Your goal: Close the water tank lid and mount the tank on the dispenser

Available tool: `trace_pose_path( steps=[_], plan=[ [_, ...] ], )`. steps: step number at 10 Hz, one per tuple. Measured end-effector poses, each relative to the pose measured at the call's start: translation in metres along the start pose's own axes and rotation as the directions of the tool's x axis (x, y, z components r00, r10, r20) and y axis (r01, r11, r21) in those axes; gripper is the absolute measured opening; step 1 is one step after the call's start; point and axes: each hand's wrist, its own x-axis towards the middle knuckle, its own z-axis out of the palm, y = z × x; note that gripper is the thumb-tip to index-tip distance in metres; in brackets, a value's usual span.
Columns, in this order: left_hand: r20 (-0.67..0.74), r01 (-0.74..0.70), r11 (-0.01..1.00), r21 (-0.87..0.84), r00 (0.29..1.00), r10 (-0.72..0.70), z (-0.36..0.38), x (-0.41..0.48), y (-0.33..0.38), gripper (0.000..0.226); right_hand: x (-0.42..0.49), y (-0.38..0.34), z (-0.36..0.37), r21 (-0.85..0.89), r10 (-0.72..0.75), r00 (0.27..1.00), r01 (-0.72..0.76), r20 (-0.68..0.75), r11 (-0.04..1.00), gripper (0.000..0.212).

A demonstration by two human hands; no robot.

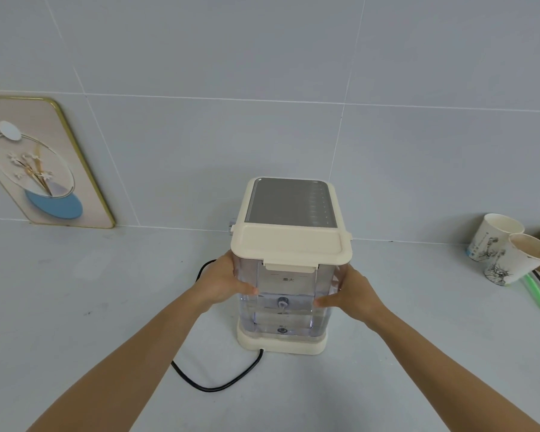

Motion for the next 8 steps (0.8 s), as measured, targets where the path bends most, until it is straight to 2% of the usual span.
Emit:
trace_pose_path(
  steps=[1, 3, 4, 5, 6, 7, 8],
  plan=[
    [0.003, 0.002, 1.000, -0.008, 1.000, -0.002, 0.001, -0.001, -0.001, 0.075, 0.000, 0.000, 0.000, -0.011, 0.000, 1.000, 0.000, 0.004, 1.000, 0.085],
    [0.009, 0.008, 0.997, 0.079, 1.000, -0.009, 0.001, -0.003, 0.000, 0.063, -0.002, -0.002, -0.003, -0.073, 0.004, 1.000, -0.002, 0.028, 0.997, 0.088],
    [-0.004, -0.023, 0.989, 0.145, 1.000, 0.024, 0.002, -0.011, 0.005, 0.076, -0.006, -0.005, -0.006, -0.148, -0.011, 0.999, 0.018, 0.053, 0.989, 0.092],
    [-0.040, -0.059, 0.977, 0.204, 0.997, 0.069, 0.002, -0.021, 0.011, 0.079, -0.010, -0.008, -0.013, -0.262, -0.021, 0.997, 0.039, 0.069, 0.964, 0.091],
    [-0.059, -0.050, 0.991, 0.127, 0.997, 0.058, -0.008, -0.031, 0.020, 0.086, -0.014, -0.014, -0.027, -0.348, -0.039, 0.998, 0.057, 0.057, 0.936, 0.098],
    [-0.084, -0.103, 0.993, 0.058, 0.991, 0.108, -0.020, -0.040, 0.039, 0.094, -0.020, -0.023, -0.043, -0.337, -0.056, 0.996, 0.075, 0.067, 0.939, 0.108],
    [-0.125, -0.197, 0.979, 0.056, 0.971, 0.202, -0.030, -0.050, 0.070, 0.091, -0.031, -0.043, -0.061, -0.326, -0.157, 0.988, 0.150, 0.007, 0.933, 0.103]
  ],
)
